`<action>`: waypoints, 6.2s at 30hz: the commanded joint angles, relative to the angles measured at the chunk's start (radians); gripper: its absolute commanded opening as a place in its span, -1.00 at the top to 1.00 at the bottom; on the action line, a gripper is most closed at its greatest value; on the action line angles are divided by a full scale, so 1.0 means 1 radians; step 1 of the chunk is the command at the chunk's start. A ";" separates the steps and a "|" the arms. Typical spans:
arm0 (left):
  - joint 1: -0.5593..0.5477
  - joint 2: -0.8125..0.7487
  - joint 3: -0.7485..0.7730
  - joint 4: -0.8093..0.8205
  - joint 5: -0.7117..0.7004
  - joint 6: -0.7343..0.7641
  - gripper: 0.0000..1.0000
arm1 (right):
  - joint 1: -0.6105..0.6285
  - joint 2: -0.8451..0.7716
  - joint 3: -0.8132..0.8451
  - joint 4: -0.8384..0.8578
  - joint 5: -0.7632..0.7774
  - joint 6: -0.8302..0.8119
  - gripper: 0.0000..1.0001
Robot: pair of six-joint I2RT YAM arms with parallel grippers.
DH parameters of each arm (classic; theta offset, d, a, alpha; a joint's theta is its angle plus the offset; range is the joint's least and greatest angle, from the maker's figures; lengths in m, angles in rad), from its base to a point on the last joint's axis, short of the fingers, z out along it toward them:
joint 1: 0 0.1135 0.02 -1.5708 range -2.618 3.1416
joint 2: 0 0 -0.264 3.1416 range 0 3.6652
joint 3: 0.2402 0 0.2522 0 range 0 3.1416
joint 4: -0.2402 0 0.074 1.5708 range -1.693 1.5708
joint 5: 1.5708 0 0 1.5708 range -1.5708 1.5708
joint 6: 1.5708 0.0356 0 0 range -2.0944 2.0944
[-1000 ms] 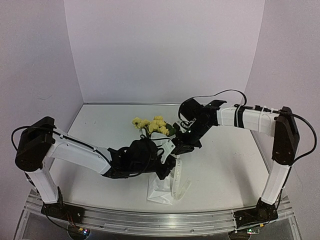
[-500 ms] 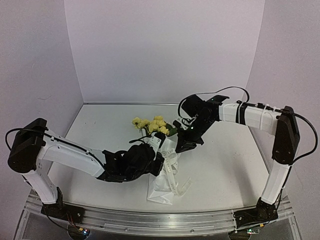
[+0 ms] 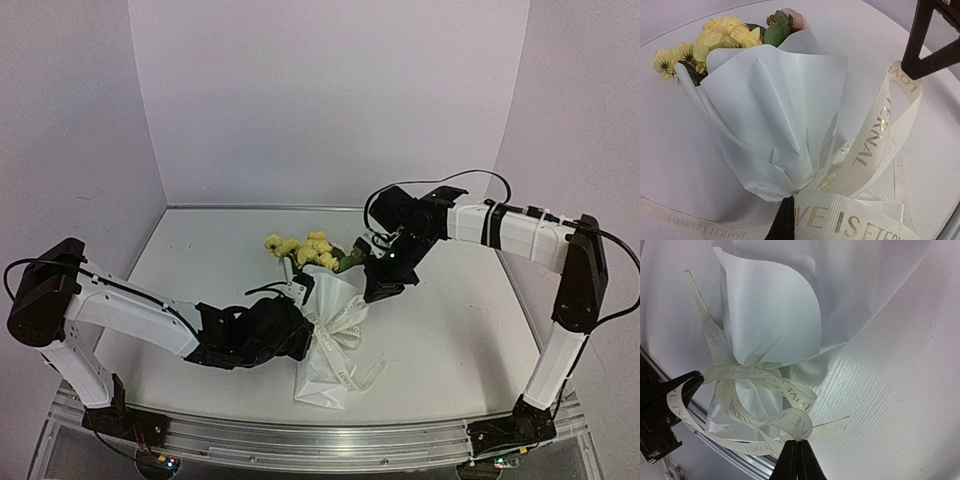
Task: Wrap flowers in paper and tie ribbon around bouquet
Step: Cross the half-tied ribbon over the folded bouquet.
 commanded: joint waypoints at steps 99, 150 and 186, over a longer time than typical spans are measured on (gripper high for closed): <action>0.286 -0.117 0.018 0.180 0.585 0.279 1.00 | 0.165 -0.273 -0.472 0.631 0.012 -0.214 0.21; 0.353 -0.128 -0.006 0.196 0.679 0.200 1.00 | 0.306 -0.204 -0.606 0.790 0.249 -0.180 1.00; 0.188 -0.361 -0.280 0.200 0.760 0.187 0.95 | 0.294 -0.059 -0.497 0.762 0.380 0.243 1.00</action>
